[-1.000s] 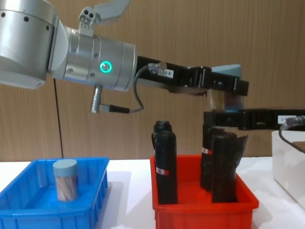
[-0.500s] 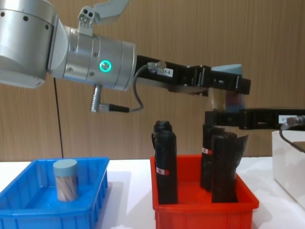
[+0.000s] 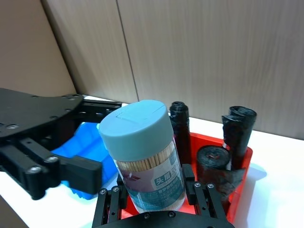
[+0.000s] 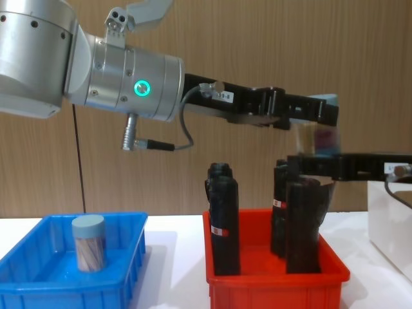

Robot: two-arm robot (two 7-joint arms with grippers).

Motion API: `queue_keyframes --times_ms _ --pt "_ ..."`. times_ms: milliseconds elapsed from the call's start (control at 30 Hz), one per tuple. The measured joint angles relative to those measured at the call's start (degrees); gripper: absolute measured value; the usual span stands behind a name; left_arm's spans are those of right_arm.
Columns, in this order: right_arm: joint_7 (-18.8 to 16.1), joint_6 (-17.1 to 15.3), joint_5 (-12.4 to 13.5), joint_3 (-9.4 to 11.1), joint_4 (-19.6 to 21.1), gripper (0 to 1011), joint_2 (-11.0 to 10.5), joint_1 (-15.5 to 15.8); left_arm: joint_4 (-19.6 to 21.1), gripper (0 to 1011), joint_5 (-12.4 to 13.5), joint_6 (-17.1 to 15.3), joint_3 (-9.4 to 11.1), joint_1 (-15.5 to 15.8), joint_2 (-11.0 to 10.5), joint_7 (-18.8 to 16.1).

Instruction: Pick the cotton swabs from the blue box and place them into the white box.

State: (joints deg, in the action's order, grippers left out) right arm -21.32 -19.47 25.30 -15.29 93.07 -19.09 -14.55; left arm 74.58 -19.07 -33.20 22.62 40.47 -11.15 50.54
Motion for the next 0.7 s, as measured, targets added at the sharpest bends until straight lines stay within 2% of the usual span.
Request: queue_keyframes --times_ms 700 --pt "6.71 4.90 3.84 2.17 -3.78 674 -1.18 1.42 0.00 1004 0.00 -0.01 0.00 0.00 0.00 -0.07"
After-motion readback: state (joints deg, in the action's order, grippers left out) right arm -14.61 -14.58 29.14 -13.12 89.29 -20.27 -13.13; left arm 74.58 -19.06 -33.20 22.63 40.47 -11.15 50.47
